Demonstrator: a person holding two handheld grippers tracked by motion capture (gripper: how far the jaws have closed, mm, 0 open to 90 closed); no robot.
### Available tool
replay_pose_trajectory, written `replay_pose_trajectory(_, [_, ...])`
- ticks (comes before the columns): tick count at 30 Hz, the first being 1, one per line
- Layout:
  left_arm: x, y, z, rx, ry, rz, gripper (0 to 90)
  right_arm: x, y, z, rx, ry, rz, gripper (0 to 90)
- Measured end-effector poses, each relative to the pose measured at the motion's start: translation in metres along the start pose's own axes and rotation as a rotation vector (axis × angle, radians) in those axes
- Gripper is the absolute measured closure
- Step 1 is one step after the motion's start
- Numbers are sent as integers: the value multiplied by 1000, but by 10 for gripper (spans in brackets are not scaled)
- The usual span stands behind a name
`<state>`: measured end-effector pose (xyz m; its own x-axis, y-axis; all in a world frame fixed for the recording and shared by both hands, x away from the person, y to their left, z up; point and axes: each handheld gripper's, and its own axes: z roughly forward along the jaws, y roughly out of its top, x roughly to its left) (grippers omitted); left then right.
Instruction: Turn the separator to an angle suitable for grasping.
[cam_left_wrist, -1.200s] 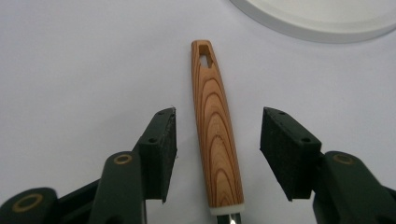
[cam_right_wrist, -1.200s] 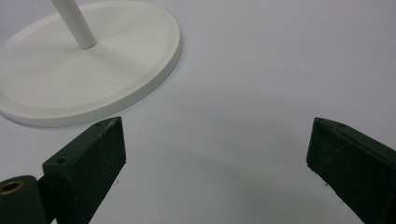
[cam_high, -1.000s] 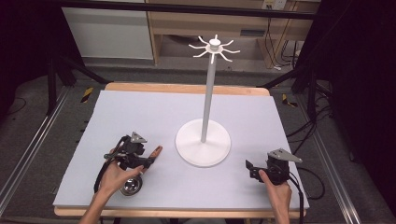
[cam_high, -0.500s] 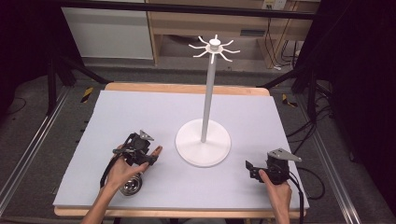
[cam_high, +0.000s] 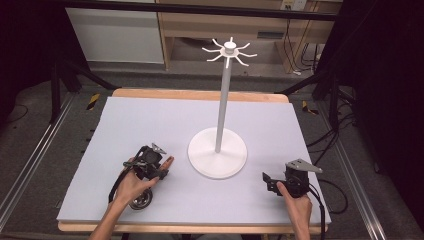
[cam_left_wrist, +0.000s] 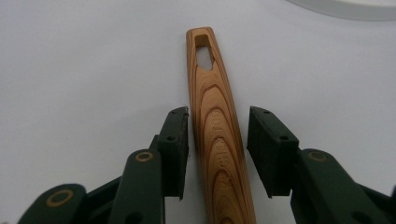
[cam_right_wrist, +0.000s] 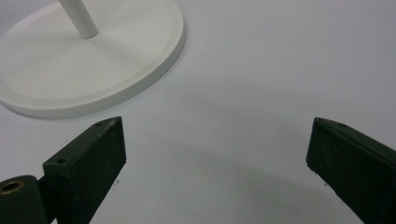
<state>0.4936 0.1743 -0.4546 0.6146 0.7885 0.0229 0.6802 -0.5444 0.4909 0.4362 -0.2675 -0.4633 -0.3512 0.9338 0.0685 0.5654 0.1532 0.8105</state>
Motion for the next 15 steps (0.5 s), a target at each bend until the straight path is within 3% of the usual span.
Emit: replay_pose_trajectory(15, [-2,3,3,23,16,-14,621,0,0,1,1,1,-1,53])
